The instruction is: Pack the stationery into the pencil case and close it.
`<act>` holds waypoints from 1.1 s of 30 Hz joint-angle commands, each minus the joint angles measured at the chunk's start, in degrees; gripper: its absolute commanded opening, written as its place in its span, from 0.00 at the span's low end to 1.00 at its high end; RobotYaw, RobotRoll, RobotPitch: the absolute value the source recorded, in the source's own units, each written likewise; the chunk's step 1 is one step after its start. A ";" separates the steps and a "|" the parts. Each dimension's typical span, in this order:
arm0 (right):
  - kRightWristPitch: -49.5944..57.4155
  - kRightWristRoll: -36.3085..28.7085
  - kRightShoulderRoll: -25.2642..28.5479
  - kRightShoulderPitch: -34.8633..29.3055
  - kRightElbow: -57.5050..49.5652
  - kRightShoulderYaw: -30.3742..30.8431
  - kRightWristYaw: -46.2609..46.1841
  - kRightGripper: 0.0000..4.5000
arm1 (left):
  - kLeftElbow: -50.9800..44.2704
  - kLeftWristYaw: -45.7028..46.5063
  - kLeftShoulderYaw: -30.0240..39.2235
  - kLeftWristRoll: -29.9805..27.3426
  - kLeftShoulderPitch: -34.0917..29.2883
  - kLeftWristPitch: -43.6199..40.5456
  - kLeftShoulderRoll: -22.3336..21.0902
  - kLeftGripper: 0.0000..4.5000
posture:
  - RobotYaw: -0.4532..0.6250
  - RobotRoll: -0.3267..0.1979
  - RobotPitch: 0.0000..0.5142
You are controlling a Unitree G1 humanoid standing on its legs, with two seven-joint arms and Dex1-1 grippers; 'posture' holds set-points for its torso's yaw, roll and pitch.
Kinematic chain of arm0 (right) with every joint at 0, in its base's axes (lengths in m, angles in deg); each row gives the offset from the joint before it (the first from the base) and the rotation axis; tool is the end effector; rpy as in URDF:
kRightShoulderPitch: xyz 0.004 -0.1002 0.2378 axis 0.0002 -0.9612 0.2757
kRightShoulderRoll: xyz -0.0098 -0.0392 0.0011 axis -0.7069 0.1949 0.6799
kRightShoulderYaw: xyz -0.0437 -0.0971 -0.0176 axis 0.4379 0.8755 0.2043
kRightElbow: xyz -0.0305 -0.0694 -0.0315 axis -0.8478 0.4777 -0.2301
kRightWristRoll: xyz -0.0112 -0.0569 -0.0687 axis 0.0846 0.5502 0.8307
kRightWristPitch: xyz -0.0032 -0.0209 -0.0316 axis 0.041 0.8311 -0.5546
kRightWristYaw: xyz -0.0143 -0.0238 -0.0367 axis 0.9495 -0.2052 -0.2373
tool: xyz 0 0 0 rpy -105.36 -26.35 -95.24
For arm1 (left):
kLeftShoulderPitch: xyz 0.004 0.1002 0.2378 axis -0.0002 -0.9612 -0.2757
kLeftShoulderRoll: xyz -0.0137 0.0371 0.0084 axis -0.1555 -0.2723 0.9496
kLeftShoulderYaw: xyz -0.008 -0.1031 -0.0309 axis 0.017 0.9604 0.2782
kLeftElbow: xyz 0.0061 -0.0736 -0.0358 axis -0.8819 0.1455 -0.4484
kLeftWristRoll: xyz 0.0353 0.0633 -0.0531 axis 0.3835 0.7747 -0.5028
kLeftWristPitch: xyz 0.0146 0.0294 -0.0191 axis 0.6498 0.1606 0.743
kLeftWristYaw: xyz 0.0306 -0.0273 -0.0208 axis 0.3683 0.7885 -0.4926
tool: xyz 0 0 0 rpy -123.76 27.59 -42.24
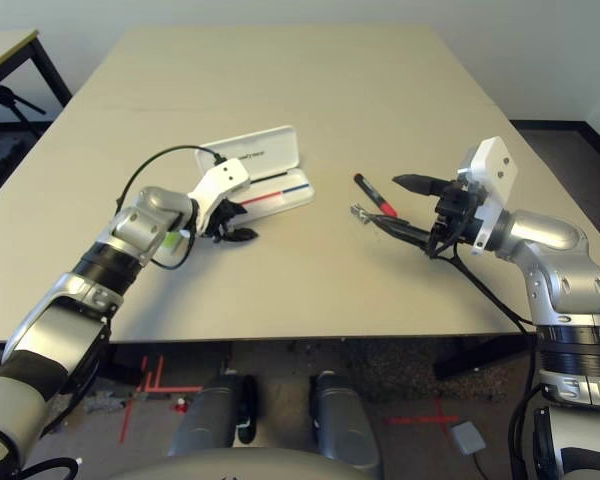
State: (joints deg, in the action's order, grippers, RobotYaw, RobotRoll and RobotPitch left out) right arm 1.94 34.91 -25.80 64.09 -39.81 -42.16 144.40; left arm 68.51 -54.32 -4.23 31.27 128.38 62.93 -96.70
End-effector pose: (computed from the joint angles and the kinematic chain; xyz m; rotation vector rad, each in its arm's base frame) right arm 0.2420 -0.2937 0.1623 -0.2545 0.0242 0.9176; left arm 0.3291 0.1610 0.1337 0.5919 0.5296 -0.9909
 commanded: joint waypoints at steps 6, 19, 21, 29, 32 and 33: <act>-0.88 -0.29 0.74 0.16 2.31 -1.70 -0.26 1.00 | -6.81 -3.01 1.66 0.01 -0.36 4.65 -1.46 0.01 | 0.54 0.62 0.17; -3.53 0.52 3.81 2.51 11.04 -3.81 1.24 1.00 | -23.07 -6.43 2.52 -1.07 -6.59 1.34 -5.79 0.01 | 0.56 0.62 0.16; -3.77 0.65 3.65 2.73 11.36 -3.60 1.28 1.00 | -23.04 -6.22 2.54 -1.09 -6.49 1.05 -5.63 0.01 | 0.56 0.62 0.15; -4.01 0.88 2.81 2.22 10.94 -3.32 0.88 1.00 | -20.12 -4.38 1.81 0.66 -5.25 1.46 -4.92 0.15 | 0.55 0.62 0.14; -3.90 0.79 2.69 1.72 10.46 -3.52 0.82 1.00 | -18.43 -4.20 1.61 0.87 -4.64 0.79 -4.38 0.41 | 0.55 0.62 0.14; -3.87 0.75 2.68 1.59 10.35 -3.59 0.81 1.00 | -17.97 -4.31 1.64 0.79 -4.51 0.29 -4.16 0.49 | 0.55 0.62 0.14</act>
State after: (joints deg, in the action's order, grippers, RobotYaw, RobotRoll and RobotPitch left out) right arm -1.54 35.56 -23.13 66.40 -28.82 -45.52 145.13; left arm 49.61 -58.64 -2.07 31.52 123.37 63.95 -100.98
